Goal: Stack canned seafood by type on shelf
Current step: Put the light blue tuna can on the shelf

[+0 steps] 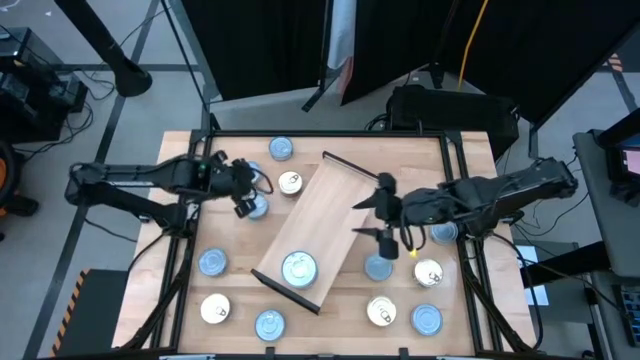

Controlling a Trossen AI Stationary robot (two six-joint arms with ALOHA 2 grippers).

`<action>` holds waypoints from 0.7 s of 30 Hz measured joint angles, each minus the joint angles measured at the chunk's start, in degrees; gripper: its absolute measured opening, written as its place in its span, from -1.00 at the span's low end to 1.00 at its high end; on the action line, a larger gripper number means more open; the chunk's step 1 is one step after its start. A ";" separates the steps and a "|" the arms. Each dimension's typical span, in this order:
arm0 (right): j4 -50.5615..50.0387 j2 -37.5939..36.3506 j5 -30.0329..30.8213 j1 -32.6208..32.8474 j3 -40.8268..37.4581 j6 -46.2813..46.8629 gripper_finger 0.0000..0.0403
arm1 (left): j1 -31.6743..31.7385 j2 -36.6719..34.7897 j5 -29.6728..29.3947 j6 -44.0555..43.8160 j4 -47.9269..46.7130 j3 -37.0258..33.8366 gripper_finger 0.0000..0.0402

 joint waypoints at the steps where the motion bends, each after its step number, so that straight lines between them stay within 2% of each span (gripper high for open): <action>1: -1.26 -0.59 1.65 0.50 0.00 0.40 0.17 | 2.29 0.00 3.77 1.73 1.37 -1.30 -0.95; 4: -2.84 -1.30 4.11 1.97 -1.00 1.21 0.09 | 8.74 0.26 12.90 5.00 3.95 -5.84 -0.97; 10: -3.45 -1.34 3.56 3.17 -4.67 1.85 -0.06 | 17.63 0.31 19.74 2.81 12.13 -17.22 -0.98; 14: -3.83 -1.34 3.58 3.13 -5.49 2.73 -0.14 | 19.25 0.68 20.37 -0.92 18.88 -22.68 -0.99; 21: -0.37 -1.34 3.60 3.08 -5.49 1.82 -0.24 | 19.51 1.14 18.44 -5.45 19.80 -27.21 -0.99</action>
